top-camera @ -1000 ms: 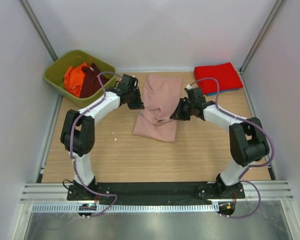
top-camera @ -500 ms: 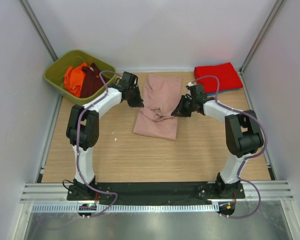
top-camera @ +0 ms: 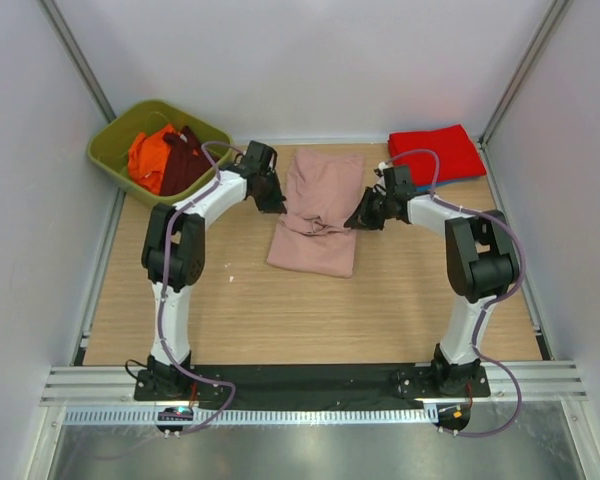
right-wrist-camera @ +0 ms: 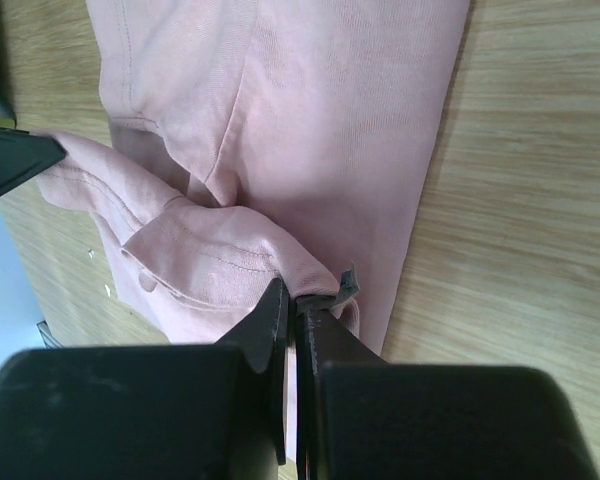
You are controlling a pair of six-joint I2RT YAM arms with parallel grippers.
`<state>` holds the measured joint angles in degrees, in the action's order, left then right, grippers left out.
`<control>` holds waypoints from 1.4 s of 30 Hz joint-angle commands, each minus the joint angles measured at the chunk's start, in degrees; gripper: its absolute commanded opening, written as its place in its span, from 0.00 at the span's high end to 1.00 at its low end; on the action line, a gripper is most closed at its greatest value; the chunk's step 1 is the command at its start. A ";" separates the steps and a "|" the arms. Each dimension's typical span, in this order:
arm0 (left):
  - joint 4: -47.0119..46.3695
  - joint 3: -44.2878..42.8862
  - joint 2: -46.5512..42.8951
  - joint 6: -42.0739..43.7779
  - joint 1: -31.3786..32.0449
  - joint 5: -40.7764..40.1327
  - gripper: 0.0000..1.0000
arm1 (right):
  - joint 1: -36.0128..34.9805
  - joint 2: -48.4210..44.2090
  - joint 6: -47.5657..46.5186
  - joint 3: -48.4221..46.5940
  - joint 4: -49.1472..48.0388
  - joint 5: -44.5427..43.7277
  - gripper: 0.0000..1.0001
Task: Fold and stack the t-shirts
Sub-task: Fold the tshirt
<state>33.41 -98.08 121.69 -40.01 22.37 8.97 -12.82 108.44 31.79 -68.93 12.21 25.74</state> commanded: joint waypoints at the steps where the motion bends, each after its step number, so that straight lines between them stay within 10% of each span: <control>1: 0.69 -3.25 1.09 0.37 -0.40 -0.36 1.00 | 0.25 1.15 -0.68 -2.53 -2.89 1.77 0.98; 10: 1.83 -5.89 3.20 0.99 -0.49 -1.50 1.00 | 0.51 3.26 -0.15 -3.67 -3.24 2.04 0.94; 23: 10.25 -5.36 -11.53 3.88 -0.57 -6.85 0.33 | -3.78 -5.08 -4.98 -16.49 26.34 -16.83 0.28; 29: 20.99 4.72 -27.69 6.78 1.00 -6.69 0.35 | -15.36 -5.96 -3.24 -26.87 45.00 -31.43 0.23; 42: 23.46 30.66 -47.33 7.67 2.94 -4.93 0.42 | -25.15 4.66 3.81 -23.53 35.96 -40.76 0.45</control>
<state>56.69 -67.79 77.78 -32.71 25.39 3.09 -37.82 110.41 34.94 -89.78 49.60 -9.65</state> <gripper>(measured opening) 0.583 0.554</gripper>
